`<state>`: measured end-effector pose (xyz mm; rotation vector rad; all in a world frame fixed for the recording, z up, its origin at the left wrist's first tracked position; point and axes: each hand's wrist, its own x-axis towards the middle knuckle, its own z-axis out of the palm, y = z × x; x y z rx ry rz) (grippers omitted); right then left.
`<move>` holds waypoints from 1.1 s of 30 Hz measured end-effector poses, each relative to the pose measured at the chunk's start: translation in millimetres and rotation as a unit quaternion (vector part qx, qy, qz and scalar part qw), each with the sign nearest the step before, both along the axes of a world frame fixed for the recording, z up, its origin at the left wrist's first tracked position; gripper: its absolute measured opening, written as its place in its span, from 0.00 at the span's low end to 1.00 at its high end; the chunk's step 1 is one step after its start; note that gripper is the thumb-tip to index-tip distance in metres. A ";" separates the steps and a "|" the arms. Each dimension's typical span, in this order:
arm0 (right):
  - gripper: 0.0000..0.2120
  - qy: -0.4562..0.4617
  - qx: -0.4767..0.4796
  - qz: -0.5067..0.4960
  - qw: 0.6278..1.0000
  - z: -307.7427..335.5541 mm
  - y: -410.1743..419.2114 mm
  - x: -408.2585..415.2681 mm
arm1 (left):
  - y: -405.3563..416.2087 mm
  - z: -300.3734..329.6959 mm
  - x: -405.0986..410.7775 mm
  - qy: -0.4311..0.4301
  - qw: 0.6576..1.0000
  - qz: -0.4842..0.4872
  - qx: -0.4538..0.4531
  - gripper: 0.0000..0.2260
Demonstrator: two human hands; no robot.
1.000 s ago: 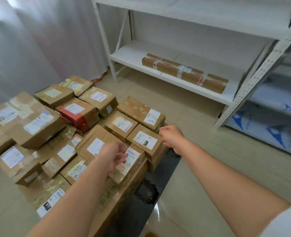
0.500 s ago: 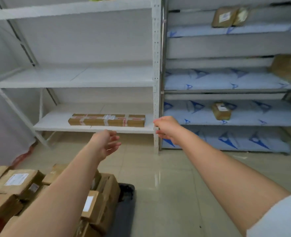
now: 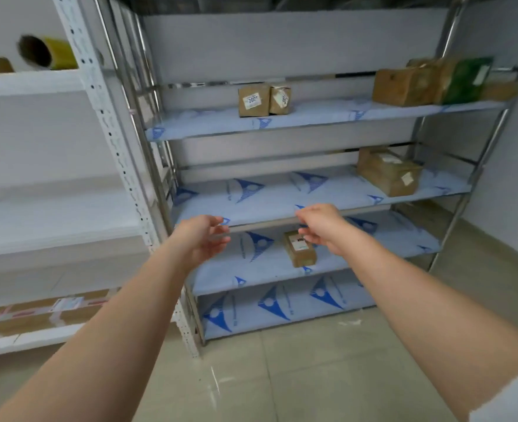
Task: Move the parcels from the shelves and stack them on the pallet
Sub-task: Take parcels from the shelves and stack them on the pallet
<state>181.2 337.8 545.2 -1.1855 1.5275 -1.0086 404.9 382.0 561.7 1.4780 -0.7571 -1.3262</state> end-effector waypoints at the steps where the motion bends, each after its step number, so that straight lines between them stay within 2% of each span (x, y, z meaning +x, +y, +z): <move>1: 0.07 0.000 -0.003 -0.007 1.000 3.8 -14.5 -14.9 | -16.7 6.4 -14.4 0.000 1.000 -0.008 -0.006 0.06; 4: 0.11 -0.011 -0.018 -0.017 1.000 15.9 -55.3 -54.1 | -71.1 20.3 -48.7 -0.017 0.999 -0.026 -0.020 0.07; 17: 0.10 0.010 -0.084 -0.085 0.993 75.5 -265.1 -192.9 | -339.0 79.4 -192.0 -0.027 0.991 -0.100 -0.081 0.06; 27: 0.09 0.013 -0.115 -0.190 0.975 103.7 -394.1 -328.6 | -474.4 109.0 -345.5 -0.045 0.976 -0.156 -0.144 0.08; 33: 0.26 0.030 -0.179 -0.182 0.966 109.7 -475.8 -387.5 | -539.4 114.1 -420.8 -0.063 0.970 -0.130 -0.195 0.10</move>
